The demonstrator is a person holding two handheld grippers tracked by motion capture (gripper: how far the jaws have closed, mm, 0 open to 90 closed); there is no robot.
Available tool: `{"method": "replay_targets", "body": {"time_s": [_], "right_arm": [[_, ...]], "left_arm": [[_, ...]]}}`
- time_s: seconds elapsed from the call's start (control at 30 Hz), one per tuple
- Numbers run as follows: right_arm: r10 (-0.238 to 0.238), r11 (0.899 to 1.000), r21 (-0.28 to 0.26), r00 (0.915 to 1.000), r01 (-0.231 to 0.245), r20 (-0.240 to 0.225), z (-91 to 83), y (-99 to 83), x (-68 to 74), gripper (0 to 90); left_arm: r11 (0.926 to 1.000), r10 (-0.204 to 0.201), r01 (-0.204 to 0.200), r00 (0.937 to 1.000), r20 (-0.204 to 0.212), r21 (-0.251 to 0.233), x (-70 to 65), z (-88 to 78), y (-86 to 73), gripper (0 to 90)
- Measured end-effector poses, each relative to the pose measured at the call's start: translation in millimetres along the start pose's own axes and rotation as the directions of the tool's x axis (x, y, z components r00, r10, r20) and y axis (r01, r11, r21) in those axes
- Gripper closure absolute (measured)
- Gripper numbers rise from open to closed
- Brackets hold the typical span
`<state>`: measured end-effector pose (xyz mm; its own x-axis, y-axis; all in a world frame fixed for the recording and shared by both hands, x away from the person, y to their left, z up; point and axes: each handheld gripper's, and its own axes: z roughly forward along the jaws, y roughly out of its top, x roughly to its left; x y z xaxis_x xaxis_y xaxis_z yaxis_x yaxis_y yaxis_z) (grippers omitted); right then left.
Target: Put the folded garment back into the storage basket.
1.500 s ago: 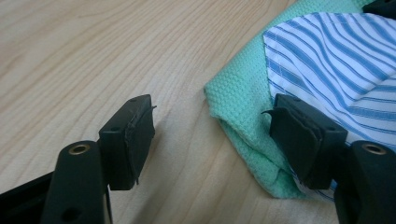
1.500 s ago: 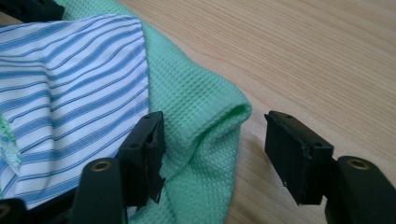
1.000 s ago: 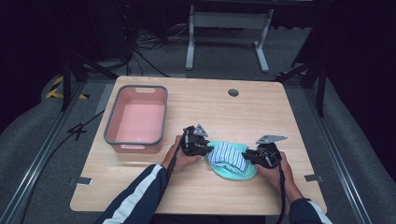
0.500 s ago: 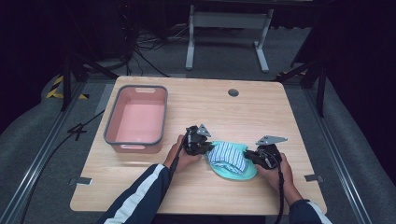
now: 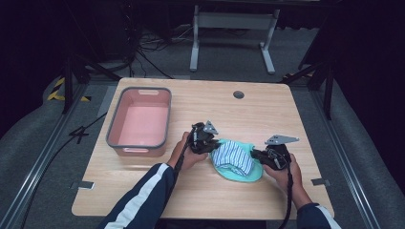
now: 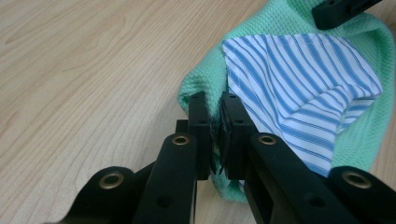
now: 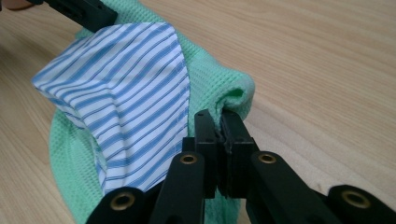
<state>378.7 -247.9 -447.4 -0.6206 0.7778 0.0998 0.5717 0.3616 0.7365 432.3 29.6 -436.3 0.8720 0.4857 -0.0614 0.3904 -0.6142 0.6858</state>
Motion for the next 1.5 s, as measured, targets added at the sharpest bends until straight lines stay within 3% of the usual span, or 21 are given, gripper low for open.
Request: {"method": "replay_targets", "body": {"time_s": [0.23, 0.53, 0.83, 1.5], "right_arm": [[0.001, 0.999, -0.033, 0.9999, -0.001, -0.010, -7.0, 13.3, 4.5, 87.0], [-0.018, 0.997, -0.077, 0.9998, 0.018, -0.003, -14.1, 25.7, 10.7, 87.0], [-0.002, 0.995, -0.097, 0.9998, 0.000, -0.020, -15.7, 39.7, 15.6, 87.0], [-0.108, 0.985, -0.138, 0.9929, 0.100, -0.049, -2.4, 93.4, 53.1, 87.0]], "left_arm": [[0.9998, 0.011, -0.011, 0.9999, 0.001, -0.015, 0.1, -11.1, 9.3, 84.8], [0.9983, 0.033, -0.035, 0.9987, -0.038, -0.046, 0.6, -31.9, 18.1, 84.8], [0.9966, 0.044, -0.049, 0.9963, -0.073, -0.066, 5.0, -56.1, 23.7, 84.9], [0.9941, 0.004, -0.021, 0.9865, -0.164, -0.106, 24.7, -110.5, 6.0, 84.8]]}}
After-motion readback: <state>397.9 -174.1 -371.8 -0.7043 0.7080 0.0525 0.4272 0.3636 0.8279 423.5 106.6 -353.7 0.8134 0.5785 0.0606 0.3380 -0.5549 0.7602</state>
